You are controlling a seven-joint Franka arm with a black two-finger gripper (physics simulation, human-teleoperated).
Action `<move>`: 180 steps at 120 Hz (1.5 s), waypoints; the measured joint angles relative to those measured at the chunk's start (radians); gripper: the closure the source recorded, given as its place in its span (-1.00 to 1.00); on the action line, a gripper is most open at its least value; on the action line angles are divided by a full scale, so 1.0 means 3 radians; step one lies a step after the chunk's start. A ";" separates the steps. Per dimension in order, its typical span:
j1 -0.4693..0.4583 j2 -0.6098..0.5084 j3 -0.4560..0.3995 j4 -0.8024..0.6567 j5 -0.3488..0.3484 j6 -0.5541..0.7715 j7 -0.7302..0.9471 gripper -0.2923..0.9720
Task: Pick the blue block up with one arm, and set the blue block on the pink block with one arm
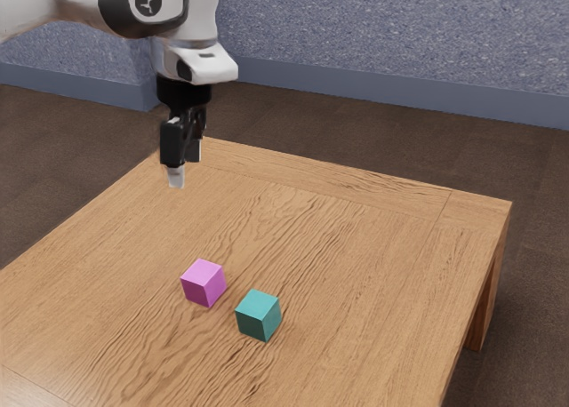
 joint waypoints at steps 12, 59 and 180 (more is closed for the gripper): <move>-0.0147 0.0016 -0.0012 -0.0361 -0.0120 0.0422 0.0283 -0.54; 0.0275 0.0265 -0.0014 -0.1098 -0.0344 0.1751 0.1080 -0.54; 0.0105 0.1131 -0.0011 -0.1365 -0.0464 0.2648 0.1776 -0.54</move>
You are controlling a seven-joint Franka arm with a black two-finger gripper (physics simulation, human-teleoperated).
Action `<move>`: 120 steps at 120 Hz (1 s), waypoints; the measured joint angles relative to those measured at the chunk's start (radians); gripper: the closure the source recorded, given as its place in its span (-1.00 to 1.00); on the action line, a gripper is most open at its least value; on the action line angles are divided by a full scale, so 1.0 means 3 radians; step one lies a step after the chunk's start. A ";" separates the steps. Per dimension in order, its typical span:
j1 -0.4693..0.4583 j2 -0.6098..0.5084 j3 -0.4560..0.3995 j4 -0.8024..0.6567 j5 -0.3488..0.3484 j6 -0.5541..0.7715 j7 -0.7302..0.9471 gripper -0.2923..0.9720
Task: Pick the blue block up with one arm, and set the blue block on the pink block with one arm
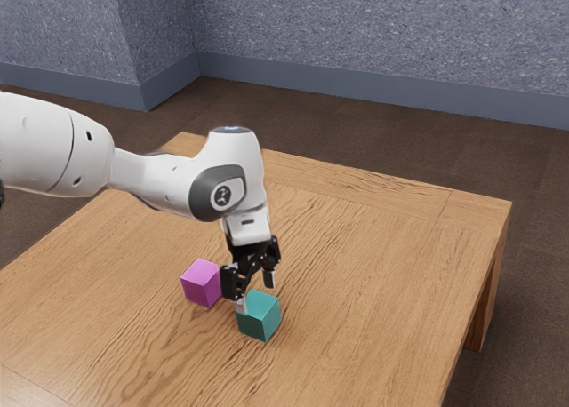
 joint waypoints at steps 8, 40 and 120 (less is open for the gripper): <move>0.0000 0.0035 0.0001 -0.0010 -0.0001 0.0022 0.0017 -0.54; 0.0017 0.0217 0.0002 -0.0028 0.0002 0.0105 0.0068 -0.54; 0.0146 -0.0463 -0.0001 -0.0375 0.0001 0.0176 0.0188 -0.04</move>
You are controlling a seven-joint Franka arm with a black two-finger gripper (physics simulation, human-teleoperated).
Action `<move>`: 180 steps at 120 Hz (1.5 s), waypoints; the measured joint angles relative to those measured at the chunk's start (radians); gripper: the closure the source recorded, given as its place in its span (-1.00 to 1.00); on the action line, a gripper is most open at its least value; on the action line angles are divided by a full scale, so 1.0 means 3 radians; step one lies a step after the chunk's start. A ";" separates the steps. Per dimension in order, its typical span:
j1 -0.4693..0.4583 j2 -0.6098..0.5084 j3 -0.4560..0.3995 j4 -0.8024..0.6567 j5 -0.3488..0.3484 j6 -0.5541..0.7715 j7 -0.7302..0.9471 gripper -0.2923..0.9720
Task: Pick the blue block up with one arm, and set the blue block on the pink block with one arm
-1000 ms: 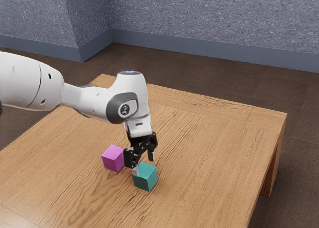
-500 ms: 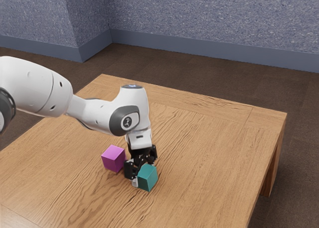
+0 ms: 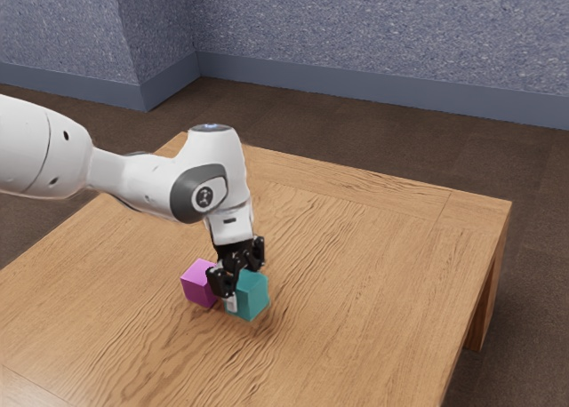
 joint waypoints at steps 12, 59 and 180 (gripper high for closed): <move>0.0037 -0.0174 0.0015 -0.0029 0.0000 -0.0023 0.0066 -0.04; 0.0457 -0.0262 0.0040 -0.0019 0.0027 -0.0096 0.0519 -0.02; 0.0510 0.0032 0.0268 0.0110 0.0030 0.0026 0.1183 -0.27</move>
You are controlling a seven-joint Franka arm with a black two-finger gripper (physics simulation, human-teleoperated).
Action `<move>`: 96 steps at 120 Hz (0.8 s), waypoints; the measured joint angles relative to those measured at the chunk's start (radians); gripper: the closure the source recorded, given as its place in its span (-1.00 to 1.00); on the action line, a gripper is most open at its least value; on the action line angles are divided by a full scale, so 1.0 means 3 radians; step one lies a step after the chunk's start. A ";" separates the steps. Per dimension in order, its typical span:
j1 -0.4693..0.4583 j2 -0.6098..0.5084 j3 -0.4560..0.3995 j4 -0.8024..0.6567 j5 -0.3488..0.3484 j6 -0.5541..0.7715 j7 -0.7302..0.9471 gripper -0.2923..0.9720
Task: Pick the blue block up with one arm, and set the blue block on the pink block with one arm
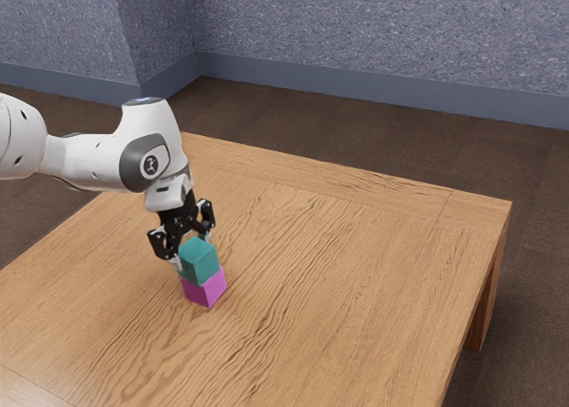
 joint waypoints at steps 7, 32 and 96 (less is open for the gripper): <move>0.0030 0.0000 0.0000 0.0000 0.0000 -0.0002 0.0017 -0.33; 0.0033 -0.0195 -0.0003 -0.0008 -0.0011 -0.0030 0.0065 -0.46; -0.0353 -0.0804 -0.0015 0.1955 0.0638 -0.2255 -0.1376 -0.53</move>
